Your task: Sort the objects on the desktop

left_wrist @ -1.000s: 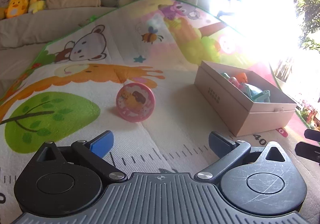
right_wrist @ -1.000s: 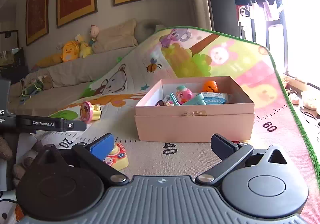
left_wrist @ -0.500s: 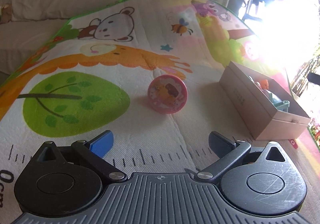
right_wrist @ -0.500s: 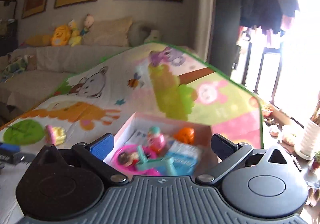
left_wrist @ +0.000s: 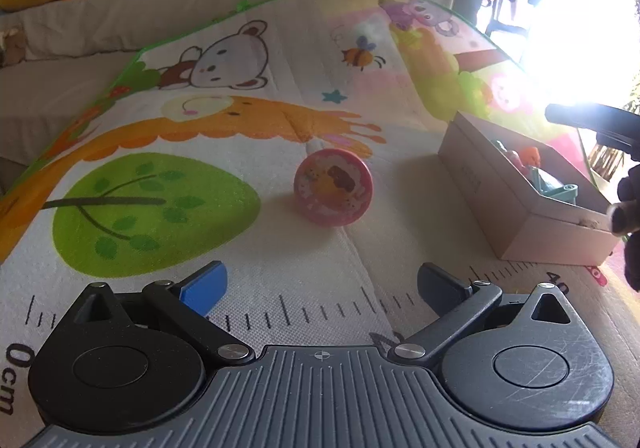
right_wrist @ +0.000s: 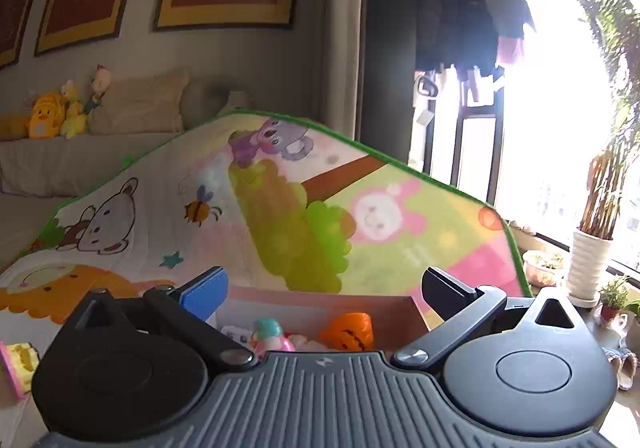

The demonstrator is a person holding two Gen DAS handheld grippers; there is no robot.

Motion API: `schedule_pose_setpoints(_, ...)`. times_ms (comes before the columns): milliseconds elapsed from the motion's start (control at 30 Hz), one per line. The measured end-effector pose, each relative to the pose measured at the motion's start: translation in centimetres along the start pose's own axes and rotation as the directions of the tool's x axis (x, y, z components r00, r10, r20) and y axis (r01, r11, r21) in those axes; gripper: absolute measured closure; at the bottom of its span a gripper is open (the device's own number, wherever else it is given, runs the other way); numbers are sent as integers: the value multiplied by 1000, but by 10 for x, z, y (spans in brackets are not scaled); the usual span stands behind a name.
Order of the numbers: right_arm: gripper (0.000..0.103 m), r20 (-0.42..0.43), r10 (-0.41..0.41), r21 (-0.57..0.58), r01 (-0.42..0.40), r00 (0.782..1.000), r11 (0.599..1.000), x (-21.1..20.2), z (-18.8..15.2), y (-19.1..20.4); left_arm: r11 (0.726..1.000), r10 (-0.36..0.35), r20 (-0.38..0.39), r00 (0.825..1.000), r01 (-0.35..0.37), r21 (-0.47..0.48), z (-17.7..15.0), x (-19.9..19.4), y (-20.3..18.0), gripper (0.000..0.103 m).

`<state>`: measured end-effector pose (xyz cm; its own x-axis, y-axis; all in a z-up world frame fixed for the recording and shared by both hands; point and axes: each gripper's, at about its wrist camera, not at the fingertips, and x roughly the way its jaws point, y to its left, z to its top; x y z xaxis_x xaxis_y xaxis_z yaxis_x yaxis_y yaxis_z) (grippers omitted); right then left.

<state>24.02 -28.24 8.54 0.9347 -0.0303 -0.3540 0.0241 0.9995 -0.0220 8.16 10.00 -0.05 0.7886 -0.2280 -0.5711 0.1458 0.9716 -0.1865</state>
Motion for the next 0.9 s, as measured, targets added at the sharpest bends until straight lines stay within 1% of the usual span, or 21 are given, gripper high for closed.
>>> schedule_pose_setpoints(33,0,-65,69,20,-68,995,998,-4,1,-2,1000,0,1,1000,0,2,0,0,0,0)
schedule_pose_setpoints(67,0,-137,153,44,-149,979,988,-9,-1,-2,1000,-1,0,1000,1,4,0,0,-1,0)
schedule_pose_setpoints(100,0,-184,242,59,-235,953,970,-21,-6,2,1000,-2,-3,1000,2,4,0,1,-1,0)
schedule_pose_setpoints(133,0,-208,303,36,-303,930,952,-32,-13,7,1000,-3,-6,1000,3,1,0,1,0,0)
schedule_pose_setpoints(167,0,-232,342,-13,-354,911,935,-43,-21,15,1000,-4,-9,1000,4,-3,0,2,0,0)
schedule_pose_setpoints(233,0,-282,370,-118,-415,885,902,-61,-38,36,1000,0,-15,1000,0,-10,1,3,1,0)
schedule_pose_setpoints(300,0,-361,415,-122,-484,835,866,-66,-54,52,1000,9,-17,1000,-9,-10,1,3,1,0)
schedule_pose_setpoints(333,2,-388,425,-119,-501,818,857,-65,-60,58,1000,11,-17,1000,-11,-6,1,3,0,0)
schedule_pose_setpoints(367,8,-402,424,-126,-507,812,852,-64,-66,65,1000,14,-15,1000,-14,-2,2,3,0,0)
schedule_pose_setpoints(400,10,-410,414,-138,-504,813,853,-62,-70,70,1000,22,-9,1000,-22,5,3,2,-2,0)
schedule_pose_setpoints(433,15,-417,402,-143,-496,815,856,-59,-74,73,999,29,4,1000,-29,19,5,0,-4,0)
schedule_pose_setpoints(500,30,-437,397,-127,-493,807,861,-55,-78,75,996,36,40,999,-39,79,13,-2,-11,0)
schedule_pose_setpoints(533,45,-453,401,-111,-497,796,861,-53,-80,72,993,38,55,998,-44,106,18,-2,-15,0)
schedule_pose_setpoints(567,54,-465,405,-97,-500,787,860,-52,-81,69,988,43,64,997,-52,142,25,1,-20,0)
schedule_pose_setpoints(600,56,-465,405,-91,-498,787,862,-54,-82,66,984,50,58,997,-59,165,31,7,-25,0)
schedule_pose_setpoints(667,56,-461,397,-91,-487,794,868,-60,-83,59,979,75,27,997,-79,186,41,25,-32,0)
schedule_pose_setpoints(767,56,-455,371,-97,-459,810,883,-71,-86,45,972,139,-52,989,-126,196,50,60,-38,0)
schedule_pose_setpoints(833,57,-450,345,-108,-434,824,895,-75,-88,34,978,139,-94,986,-122,168,52,74,-37,0)
schedule_pose_setpoints(900,56,-445,308,-124,-398,841,909,-78,-89,20,982,129,-102,986,-113,149,52,79,-37,0)
